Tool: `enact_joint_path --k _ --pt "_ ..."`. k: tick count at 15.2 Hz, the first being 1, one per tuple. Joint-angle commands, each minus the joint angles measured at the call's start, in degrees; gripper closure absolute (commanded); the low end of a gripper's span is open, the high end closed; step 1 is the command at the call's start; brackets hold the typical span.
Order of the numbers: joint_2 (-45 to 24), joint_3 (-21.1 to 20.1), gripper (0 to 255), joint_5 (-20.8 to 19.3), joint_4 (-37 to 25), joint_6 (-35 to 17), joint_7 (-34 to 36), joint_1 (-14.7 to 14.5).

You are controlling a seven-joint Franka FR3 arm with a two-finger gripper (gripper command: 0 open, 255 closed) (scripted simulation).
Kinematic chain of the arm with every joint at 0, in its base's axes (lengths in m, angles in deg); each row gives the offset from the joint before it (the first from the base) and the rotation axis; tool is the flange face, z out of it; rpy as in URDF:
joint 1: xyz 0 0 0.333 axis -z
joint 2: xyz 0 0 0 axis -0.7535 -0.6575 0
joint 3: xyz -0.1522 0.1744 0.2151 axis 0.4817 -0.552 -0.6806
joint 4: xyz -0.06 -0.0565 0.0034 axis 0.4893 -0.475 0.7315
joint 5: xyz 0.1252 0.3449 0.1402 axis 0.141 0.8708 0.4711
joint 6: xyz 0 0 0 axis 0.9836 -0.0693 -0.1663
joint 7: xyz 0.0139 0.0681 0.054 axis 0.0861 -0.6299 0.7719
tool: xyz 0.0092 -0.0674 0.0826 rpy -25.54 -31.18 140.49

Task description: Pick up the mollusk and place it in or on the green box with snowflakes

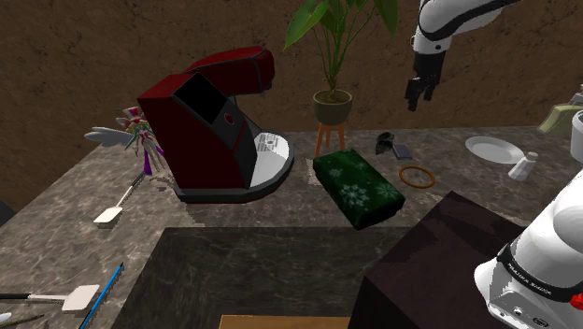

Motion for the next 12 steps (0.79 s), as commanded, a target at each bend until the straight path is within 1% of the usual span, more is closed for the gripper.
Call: enact_joint_path --k 1,7,12 --pt "-5.4 1.5 0 1.3 -2.9 -2.3 -2.9 0.1" --pt "-19.6 3.9 0 6.5 -12.5 -5.7 -11.5 1.4" --pt "-31.9 3.8 0 11.4 -22.8 -6.2 -18.0 4.1"
